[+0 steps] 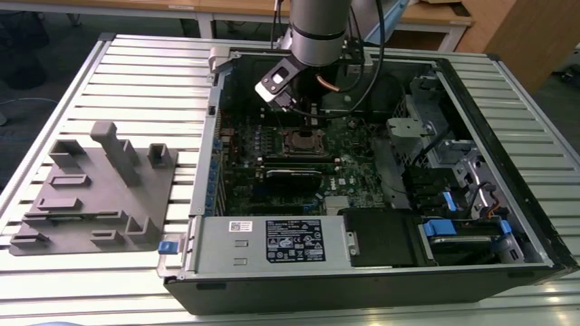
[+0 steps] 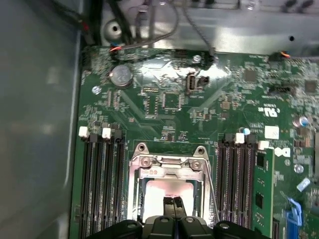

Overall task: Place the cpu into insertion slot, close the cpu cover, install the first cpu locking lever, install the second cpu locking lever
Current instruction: 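Close the cpu cover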

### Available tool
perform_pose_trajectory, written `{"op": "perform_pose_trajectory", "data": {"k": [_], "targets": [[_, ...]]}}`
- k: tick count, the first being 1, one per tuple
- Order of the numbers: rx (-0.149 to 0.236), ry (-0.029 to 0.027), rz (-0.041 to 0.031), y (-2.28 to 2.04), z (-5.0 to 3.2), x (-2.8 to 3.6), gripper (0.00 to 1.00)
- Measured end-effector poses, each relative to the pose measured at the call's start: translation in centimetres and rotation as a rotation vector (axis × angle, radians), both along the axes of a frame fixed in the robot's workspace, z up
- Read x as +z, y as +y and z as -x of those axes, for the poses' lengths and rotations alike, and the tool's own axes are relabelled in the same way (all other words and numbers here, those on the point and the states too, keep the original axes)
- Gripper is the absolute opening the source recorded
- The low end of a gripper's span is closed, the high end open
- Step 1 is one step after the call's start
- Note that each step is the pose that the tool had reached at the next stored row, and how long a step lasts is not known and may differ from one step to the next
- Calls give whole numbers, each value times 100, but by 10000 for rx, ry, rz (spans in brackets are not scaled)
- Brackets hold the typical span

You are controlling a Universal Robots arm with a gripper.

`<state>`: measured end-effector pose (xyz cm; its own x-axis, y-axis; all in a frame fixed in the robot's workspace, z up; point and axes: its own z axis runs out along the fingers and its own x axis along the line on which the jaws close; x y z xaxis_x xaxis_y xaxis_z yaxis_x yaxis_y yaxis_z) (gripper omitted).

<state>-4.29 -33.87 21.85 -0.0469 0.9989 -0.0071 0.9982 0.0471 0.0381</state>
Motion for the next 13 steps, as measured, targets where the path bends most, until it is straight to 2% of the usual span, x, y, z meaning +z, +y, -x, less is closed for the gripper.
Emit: {"op": "perform_pose_trajectory", "data": {"k": [13], "targets": [[2372,0,1,0,0,-9,11]]}}
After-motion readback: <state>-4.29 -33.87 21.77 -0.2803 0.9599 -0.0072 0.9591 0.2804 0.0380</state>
